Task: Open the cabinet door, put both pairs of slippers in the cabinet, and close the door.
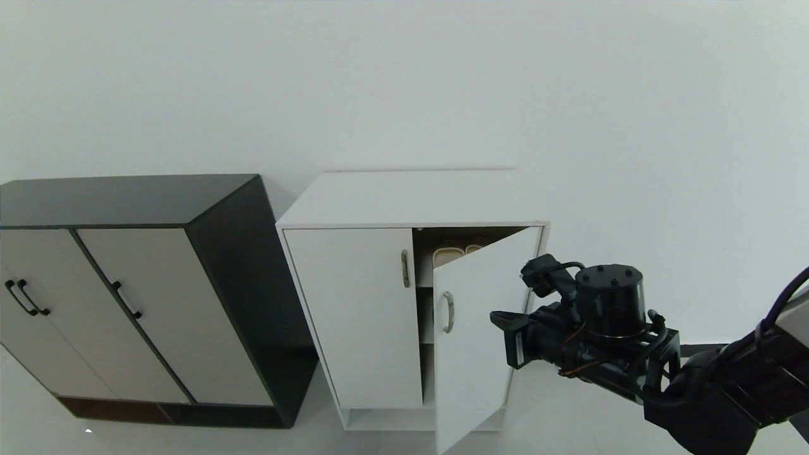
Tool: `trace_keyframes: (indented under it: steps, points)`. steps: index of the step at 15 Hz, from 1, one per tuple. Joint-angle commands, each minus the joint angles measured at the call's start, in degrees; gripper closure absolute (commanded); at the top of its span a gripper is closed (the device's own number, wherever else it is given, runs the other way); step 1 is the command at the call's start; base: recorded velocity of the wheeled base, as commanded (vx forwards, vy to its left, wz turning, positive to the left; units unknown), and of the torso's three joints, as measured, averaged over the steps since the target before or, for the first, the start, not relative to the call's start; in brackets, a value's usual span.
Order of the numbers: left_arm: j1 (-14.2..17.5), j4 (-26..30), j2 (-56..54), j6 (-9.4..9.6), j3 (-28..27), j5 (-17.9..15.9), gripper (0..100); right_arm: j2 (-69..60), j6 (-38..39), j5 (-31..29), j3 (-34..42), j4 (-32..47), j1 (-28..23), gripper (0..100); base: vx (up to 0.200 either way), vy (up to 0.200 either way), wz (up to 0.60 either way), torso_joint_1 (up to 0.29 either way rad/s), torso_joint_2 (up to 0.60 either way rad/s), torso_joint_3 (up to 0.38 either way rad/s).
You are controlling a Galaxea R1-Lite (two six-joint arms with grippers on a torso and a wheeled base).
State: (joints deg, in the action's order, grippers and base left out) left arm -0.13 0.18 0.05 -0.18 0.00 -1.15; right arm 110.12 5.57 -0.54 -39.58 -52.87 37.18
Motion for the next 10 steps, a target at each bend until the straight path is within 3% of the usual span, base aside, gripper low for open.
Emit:
trace_keyframes:
  steps: [1,8,10]
  points:
    - [0.0,0.0,0.0,0.01,0.0,0.0,100,0.9,0.0,0.3,0.6,-0.2,-1.0,100,0.200,0.000,0.00,-0.012,-0.01,0.007]
    - [0.0,0.0,0.0,0.01,0.0,0.0,100,1.6,-0.3,0.9,0.5,0.0,-2.0,100,0.200,0.000,0.00,0.005,0.00,0.004]
    - [0.0,0.0,0.0,0.01,0.0,0.1,100,1.7,-0.5,1.0,0.1,0.0,-2.0,100,0.000,0.000,0.00,0.000,0.00,0.000]
